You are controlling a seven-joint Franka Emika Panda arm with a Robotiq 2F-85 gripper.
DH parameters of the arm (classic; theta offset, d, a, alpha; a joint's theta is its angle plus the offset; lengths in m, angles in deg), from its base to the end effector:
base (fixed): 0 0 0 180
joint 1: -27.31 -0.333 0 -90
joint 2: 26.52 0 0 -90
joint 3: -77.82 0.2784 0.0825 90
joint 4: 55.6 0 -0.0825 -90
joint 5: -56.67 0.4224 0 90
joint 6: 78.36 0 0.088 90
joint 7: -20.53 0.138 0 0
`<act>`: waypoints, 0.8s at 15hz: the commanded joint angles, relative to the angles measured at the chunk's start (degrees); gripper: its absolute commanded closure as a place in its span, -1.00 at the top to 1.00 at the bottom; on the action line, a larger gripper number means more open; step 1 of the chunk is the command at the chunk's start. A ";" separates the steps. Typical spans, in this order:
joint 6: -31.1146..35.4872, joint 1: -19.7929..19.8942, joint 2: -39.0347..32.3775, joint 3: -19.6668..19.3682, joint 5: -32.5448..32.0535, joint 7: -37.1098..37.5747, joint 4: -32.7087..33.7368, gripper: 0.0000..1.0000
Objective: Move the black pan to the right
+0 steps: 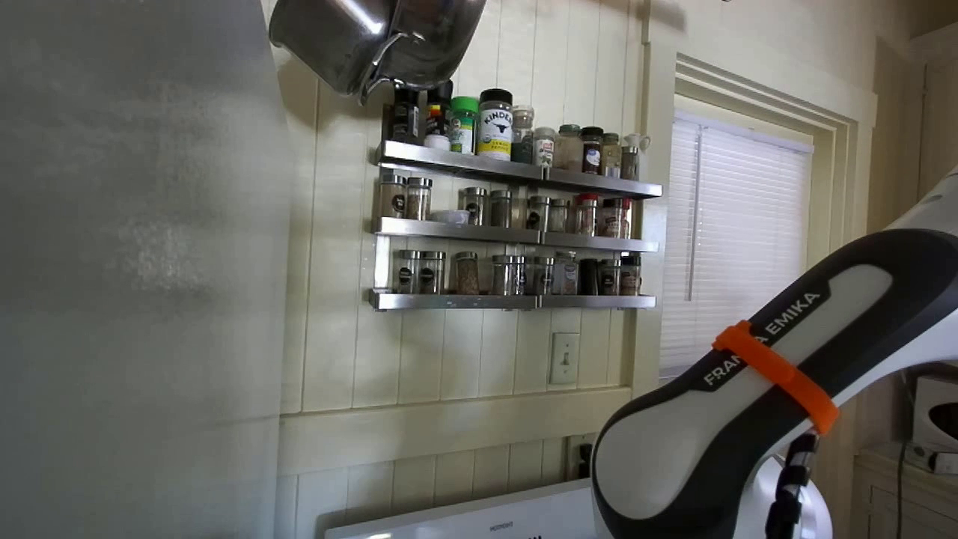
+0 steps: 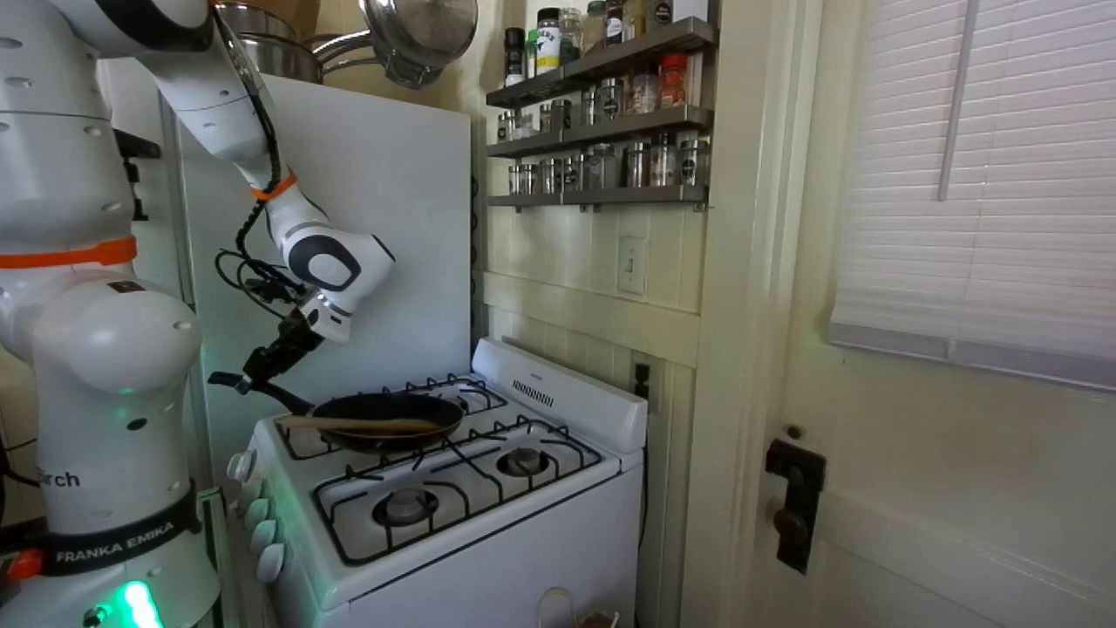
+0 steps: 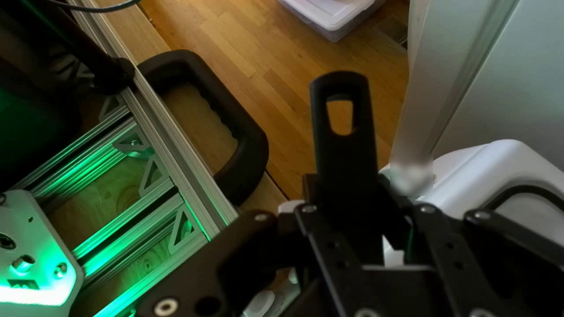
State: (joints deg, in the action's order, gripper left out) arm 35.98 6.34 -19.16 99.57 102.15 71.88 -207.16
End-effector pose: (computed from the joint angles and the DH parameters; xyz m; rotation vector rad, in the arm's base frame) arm 0.2478 0.3038 0.1711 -2.7198 0.9938 1.1293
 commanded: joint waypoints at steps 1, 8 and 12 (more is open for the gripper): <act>-0.18 0.29 0.04 0.21 -0.08 0.00 0.05 -0.83; -0.14 1.16 6.27 -0.37 -4.30 0.76 -2.29 -0.83; -0.01 2.77 11.48 -1.25 -8.01 1.34 -4.38 -0.83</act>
State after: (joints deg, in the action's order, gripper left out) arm 36.02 7.88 -14.41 98.70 97.03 71.75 -208.26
